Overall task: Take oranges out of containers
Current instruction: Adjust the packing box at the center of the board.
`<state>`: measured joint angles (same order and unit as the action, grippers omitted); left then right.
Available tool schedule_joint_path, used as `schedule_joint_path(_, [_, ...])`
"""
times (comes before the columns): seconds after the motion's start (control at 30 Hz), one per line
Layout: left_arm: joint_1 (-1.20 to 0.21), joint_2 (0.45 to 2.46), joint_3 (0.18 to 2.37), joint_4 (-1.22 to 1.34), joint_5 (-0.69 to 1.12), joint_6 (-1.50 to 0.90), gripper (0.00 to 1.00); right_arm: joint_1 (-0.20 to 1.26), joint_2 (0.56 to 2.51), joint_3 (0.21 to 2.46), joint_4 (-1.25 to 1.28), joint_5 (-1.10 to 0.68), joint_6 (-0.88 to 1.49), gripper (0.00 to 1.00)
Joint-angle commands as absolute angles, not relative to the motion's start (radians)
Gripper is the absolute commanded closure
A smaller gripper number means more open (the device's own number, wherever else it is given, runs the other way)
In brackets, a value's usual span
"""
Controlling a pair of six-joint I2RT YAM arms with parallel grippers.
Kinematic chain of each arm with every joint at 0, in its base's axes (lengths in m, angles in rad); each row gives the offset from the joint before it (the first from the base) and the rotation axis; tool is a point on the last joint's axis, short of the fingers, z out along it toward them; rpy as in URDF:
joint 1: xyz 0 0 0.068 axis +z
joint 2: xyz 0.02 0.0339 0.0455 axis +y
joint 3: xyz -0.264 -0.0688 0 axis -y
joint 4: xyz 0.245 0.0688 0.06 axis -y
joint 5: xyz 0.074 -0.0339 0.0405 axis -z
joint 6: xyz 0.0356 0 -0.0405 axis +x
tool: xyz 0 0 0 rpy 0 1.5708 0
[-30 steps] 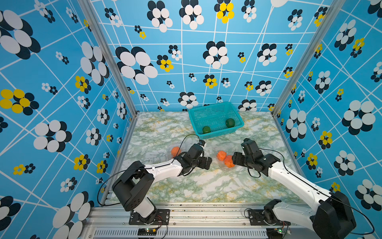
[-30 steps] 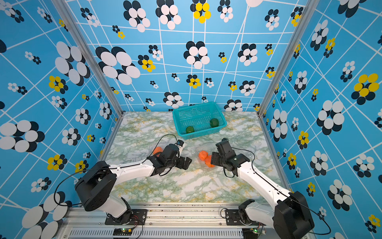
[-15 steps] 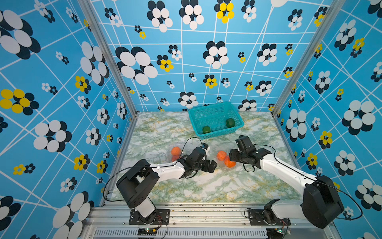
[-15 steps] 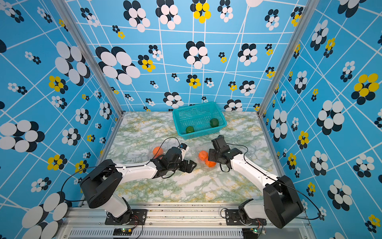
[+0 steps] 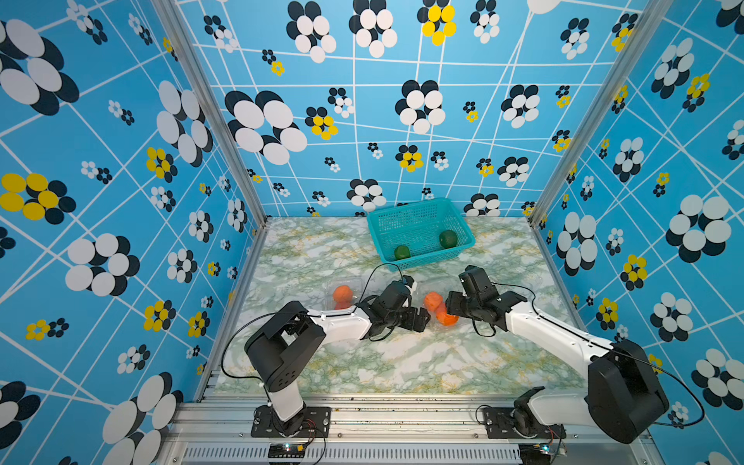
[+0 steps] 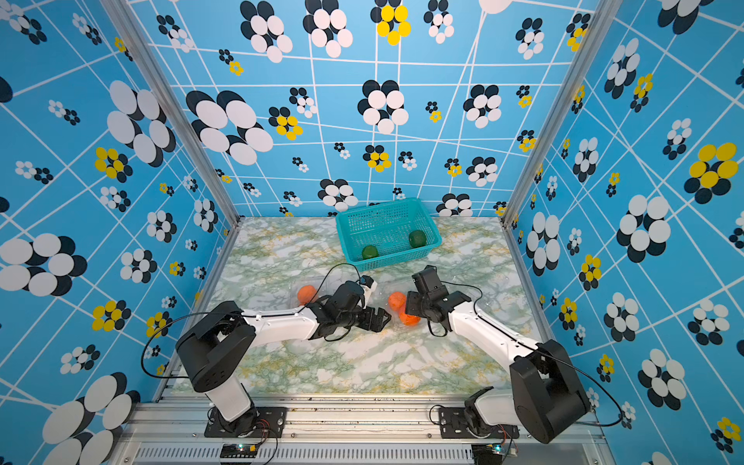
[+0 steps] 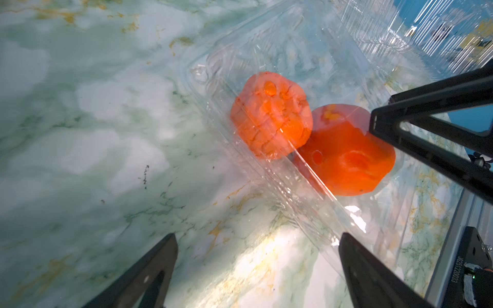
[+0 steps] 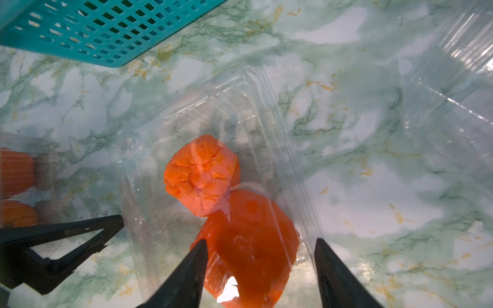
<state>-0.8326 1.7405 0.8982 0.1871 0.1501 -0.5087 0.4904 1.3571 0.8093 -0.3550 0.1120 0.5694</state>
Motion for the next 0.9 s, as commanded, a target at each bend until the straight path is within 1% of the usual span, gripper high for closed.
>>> schedule_joint_path(0.0, [-0.838, 1.770, 0.923, 0.155, 0.147, -0.513, 0.05, 0.499, 1.356, 0.793, -0.355, 0.091, 0.589, 0.35])
schedule_joint_path(0.23, [-0.837, 1.772, 0.931, 0.137, 0.132, -0.513, 0.04, 0.499, 1.354, 0.785, -0.360, 0.096, 0.589, 0.35])
schedule_joint_path(0.6, [-0.835, 1.680, 0.875, 0.152, 0.061, -0.491, 0.05, 0.498, 1.356, 0.782, -0.364, 0.099, 0.589, 0.36])
schedule_joint_path(0.87, [-0.833, 1.730, 0.918, 0.110, 0.073, -0.486, 0.05, 0.499, 1.356, 0.787, -0.375, 0.101, 0.585, 0.35])
